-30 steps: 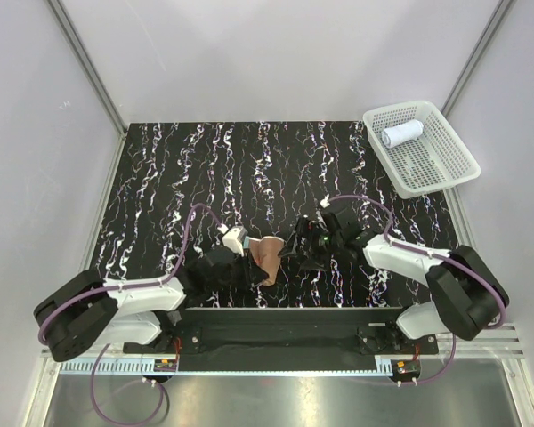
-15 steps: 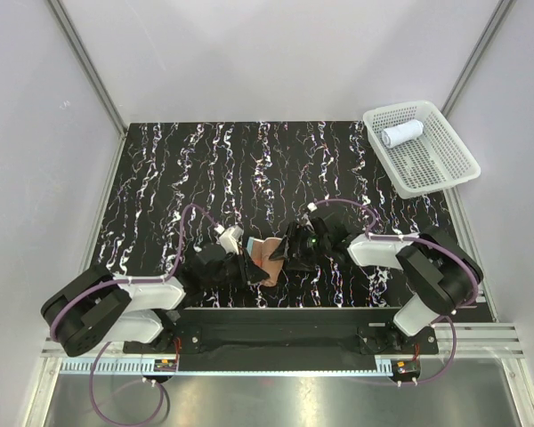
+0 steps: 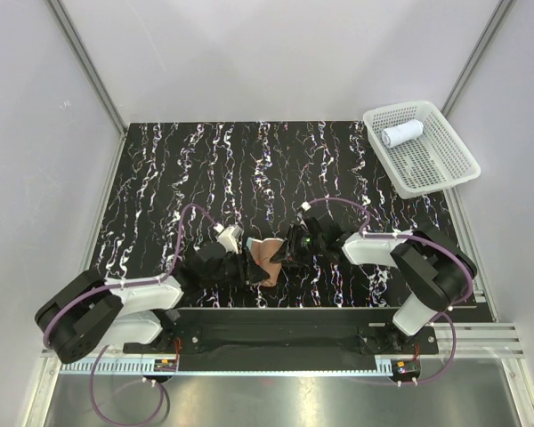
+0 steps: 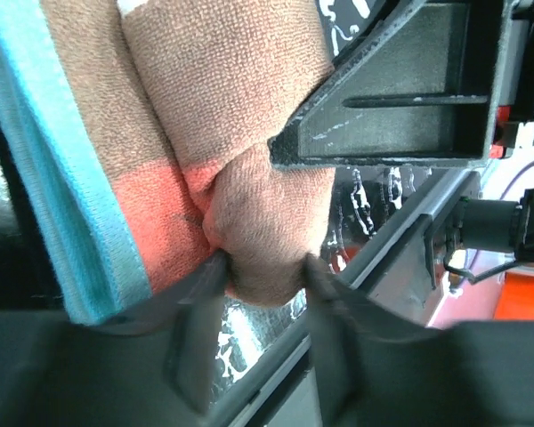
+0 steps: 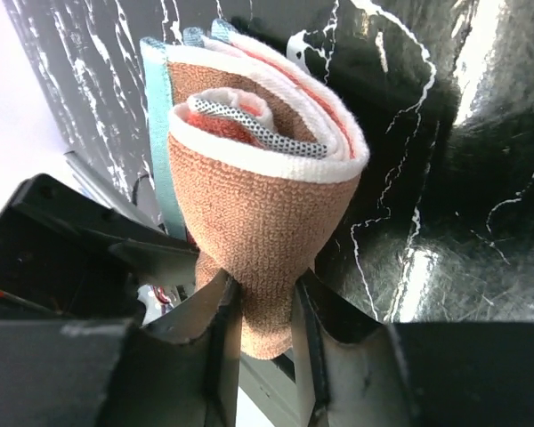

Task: Roll the towels
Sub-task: Roll the towel

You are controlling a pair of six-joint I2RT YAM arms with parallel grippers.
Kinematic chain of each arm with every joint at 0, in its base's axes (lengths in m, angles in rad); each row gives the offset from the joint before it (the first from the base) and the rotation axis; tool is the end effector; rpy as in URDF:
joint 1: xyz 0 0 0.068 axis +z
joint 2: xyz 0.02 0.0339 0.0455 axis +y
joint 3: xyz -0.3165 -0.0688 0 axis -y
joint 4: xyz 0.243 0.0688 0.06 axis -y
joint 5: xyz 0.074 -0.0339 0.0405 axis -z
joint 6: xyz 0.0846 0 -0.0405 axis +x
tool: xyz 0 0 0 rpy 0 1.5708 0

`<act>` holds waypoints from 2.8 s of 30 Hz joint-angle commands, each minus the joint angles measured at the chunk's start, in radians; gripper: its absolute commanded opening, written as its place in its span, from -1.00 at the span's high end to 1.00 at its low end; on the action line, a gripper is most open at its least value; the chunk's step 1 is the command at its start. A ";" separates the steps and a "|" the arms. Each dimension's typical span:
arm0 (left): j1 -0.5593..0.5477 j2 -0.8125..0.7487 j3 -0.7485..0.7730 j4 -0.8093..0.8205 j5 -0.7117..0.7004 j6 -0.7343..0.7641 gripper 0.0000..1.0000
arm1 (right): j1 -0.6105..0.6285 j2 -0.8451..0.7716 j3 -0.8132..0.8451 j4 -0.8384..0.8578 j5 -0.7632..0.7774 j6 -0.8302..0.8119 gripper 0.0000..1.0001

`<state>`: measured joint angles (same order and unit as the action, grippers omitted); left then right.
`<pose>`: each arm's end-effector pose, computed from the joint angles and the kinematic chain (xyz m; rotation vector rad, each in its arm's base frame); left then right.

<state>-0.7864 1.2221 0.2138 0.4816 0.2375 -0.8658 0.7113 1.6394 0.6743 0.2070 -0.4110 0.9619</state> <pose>0.1464 -0.1749 0.1589 0.0674 2.3358 -1.1747 0.2351 0.2472 0.1594 0.0945 2.6364 1.2063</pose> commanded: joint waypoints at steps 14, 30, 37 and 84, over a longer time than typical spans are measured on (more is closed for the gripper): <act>-0.238 -0.233 0.297 -0.695 -0.639 0.159 -0.26 | 0.096 0.076 0.344 -0.644 0.264 -0.126 0.54; -0.554 0.146 0.553 -0.703 -0.912 0.248 -0.27 | 0.116 0.146 0.461 -0.748 0.265 -0.152 0.52; -0.553 0.312 0.605 -0.756 -0.948 0.189 -0.29 | 0.117 0.129 0.450 -0.747 0.250 -0.155 0.52; 0.030 -0.119 -0.008 -0.016 -0.046 -0.015 0.67 | -0.078 -0.435 0.009 -0.221 0.057 -0.135 -0.99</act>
<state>-0.8143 1.1156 0.2707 0.3161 0.0334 -0.7944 0.6353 1.1820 0.7406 -0.2394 -0.2310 0.7784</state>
